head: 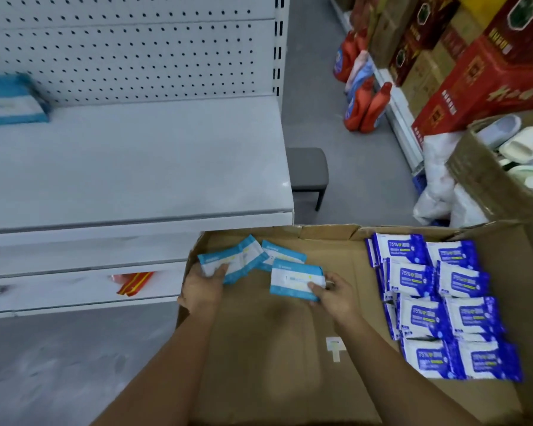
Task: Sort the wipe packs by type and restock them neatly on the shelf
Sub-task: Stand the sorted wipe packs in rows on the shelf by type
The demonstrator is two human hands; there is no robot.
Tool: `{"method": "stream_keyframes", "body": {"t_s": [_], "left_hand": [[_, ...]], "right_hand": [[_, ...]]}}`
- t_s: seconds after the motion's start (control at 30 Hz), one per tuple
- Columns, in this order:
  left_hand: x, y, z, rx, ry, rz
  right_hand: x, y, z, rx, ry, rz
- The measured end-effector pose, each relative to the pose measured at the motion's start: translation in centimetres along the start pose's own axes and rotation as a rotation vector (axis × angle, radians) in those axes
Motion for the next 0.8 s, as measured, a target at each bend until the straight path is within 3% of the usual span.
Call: {"method": "stream_keyframes", "body": {"t_s": [0.23,0.43,0.8], "left_hand": [[-10.6,4.8,-1.1,0.024,0.458,0.092],[-21.9,3.5,-0.9,0.060,0.535,0.094],[-45.2,-10.0,1.4,0.122,0.546,0.117]], "right_hand": [[3.1,7.5,6.1,-0.120,-0.107,0.130],[10.7,14.3,15.0,-0.294,-0.081,0.197],[33.2,22.7,27.6,-0.477,-0.086,0.195]]}}
Point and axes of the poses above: each hand's wrist, its own y-axis away from the middle knuckle, its own x-axis out of the palm, z = x × y, the point moved 10 cm from there along -y, towards the middle knuckle, and after that the axes turned 12 degrees about y, right-handed, at the moved point
